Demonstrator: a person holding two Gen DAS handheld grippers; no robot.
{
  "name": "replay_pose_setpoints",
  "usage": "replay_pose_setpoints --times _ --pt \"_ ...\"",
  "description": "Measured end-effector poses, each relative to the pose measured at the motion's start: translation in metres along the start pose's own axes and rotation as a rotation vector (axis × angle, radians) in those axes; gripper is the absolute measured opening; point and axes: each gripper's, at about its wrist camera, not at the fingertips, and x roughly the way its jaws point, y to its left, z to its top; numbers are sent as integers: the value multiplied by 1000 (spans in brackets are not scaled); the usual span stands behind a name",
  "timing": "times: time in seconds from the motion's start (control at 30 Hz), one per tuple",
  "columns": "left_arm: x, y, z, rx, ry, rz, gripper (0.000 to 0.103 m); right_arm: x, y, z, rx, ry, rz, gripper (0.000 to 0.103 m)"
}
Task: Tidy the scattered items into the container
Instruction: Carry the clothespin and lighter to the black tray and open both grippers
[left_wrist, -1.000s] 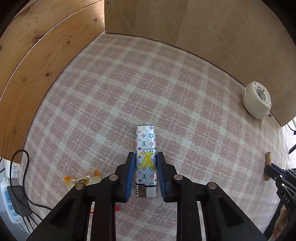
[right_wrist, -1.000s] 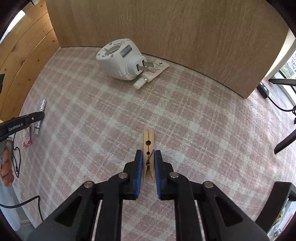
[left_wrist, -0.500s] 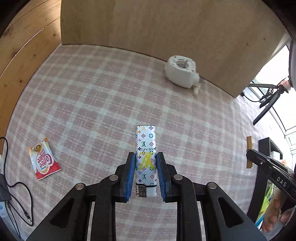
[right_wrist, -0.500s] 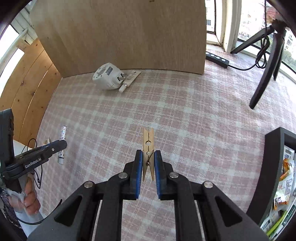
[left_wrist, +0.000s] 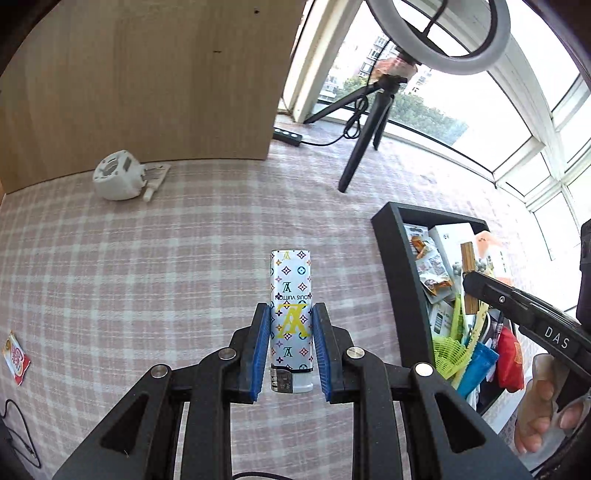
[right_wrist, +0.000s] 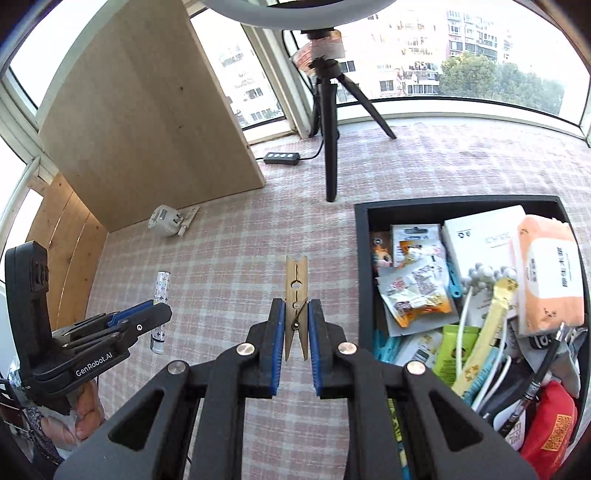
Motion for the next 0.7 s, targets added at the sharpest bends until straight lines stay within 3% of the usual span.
replay_pose_setpoints --times 0.33,0.5,0.53,0.57,0.6,0.63,0.67,0.7 --pt "26 -121 10 207 14 -92 22 -75 -111 -34 194 -102 -166 12" --pt "38 -168 12 294 27 -121 22 -95 -145 -49 249 -117 -218 13" --pt "41 -173 14 294 35 -117 31 -97 -148 -51 248 -121 -215 14" --pt "43 -177 15 291 38 -115 47 -99 -151 -52 248 -122 -219 25" --pt "42 -179 16 292 24 -119 49 -101 -153 -53 258 -123 -240 33" --pt "41 -180 17 298 11 -107 48 -105 -154 -54 265 -137 -262 49" --pt "39 -181 17 309 0 -96 48 -108 -154 -55 261 -156 -272 55" --pt "37 -181 17 316 -6 -89 48 -112 -153 -56 256 -170 -278 55"
